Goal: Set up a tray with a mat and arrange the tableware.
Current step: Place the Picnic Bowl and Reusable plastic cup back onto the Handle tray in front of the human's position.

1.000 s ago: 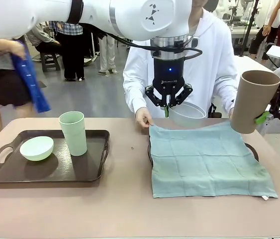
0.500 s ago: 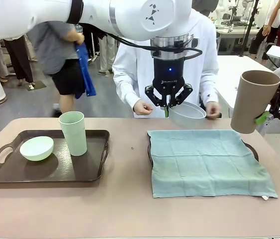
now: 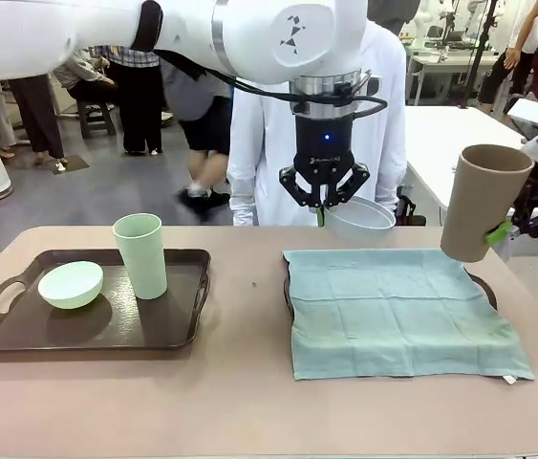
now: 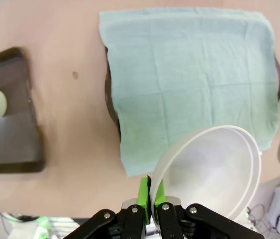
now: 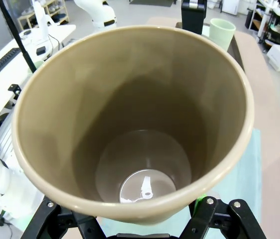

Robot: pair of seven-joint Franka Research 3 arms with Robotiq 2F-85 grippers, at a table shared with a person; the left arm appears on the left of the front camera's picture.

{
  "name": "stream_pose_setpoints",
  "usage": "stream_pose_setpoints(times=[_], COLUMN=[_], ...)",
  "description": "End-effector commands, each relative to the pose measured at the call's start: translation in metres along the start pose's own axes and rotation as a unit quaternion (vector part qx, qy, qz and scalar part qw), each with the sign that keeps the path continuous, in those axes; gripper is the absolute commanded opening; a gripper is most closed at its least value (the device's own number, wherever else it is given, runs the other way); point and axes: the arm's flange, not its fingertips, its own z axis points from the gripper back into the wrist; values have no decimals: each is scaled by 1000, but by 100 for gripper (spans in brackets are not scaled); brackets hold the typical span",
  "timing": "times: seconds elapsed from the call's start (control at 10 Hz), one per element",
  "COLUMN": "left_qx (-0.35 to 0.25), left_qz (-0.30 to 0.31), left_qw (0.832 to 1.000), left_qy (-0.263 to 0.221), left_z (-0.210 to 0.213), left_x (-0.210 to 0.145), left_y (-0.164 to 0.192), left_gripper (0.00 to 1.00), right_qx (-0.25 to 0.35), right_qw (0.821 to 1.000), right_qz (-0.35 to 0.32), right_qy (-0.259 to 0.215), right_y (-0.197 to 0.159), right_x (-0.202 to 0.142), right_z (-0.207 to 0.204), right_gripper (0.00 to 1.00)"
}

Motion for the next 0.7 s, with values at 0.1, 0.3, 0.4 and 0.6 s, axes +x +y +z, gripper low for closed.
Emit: stream_pose_setpoints(times=[0.1,0.3,0.4,0.6], left_qx=[-7,7,8,2], left_qz=[5,17,15,25], left_qw=[1000,1000,1000,1000], left_qy=[-19,7,8,1], left_z=[-53,-93,-109,-128], left_x=[24,35,38,45], left_y=[2,4,6,9], left_gripper=[4,4,4,4], right_qx=[9,18,24,30], right_qw=[999,999,999,999], right_qz=[-1,-4,-10,-24], right_qy=[-52,-47,-42,-35], right_y=[-41,-52,-56,-61], right_x=[-51,-72,-82,-98], right_z=[-15,-29,-35,-44], right_gripper=[81,81,81,81])
